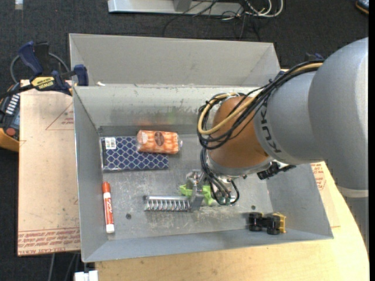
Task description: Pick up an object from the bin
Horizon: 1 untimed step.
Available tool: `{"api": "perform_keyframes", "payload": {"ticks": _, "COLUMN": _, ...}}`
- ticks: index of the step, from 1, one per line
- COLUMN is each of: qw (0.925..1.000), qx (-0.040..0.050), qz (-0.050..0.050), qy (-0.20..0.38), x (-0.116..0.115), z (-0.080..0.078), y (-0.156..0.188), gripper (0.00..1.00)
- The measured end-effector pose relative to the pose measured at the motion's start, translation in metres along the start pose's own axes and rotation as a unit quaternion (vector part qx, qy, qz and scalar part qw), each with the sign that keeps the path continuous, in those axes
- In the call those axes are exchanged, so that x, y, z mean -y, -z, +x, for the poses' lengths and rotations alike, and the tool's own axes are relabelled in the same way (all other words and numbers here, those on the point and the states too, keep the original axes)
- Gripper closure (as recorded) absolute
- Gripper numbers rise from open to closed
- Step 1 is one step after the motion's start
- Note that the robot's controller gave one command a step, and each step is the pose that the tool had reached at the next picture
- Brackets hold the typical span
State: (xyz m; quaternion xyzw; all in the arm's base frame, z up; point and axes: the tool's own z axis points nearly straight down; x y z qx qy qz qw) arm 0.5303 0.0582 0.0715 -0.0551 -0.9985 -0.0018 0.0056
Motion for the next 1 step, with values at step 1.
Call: {"api": "perform_keyframes", "payload": {"ticks": 1, "qw": 1.0, "qx": -0.0001, "qz": 0.0, "qy": 0.0, "x": -0.0002, "z": 0.0001, "y": 0.0, "gripper": 1.0}}
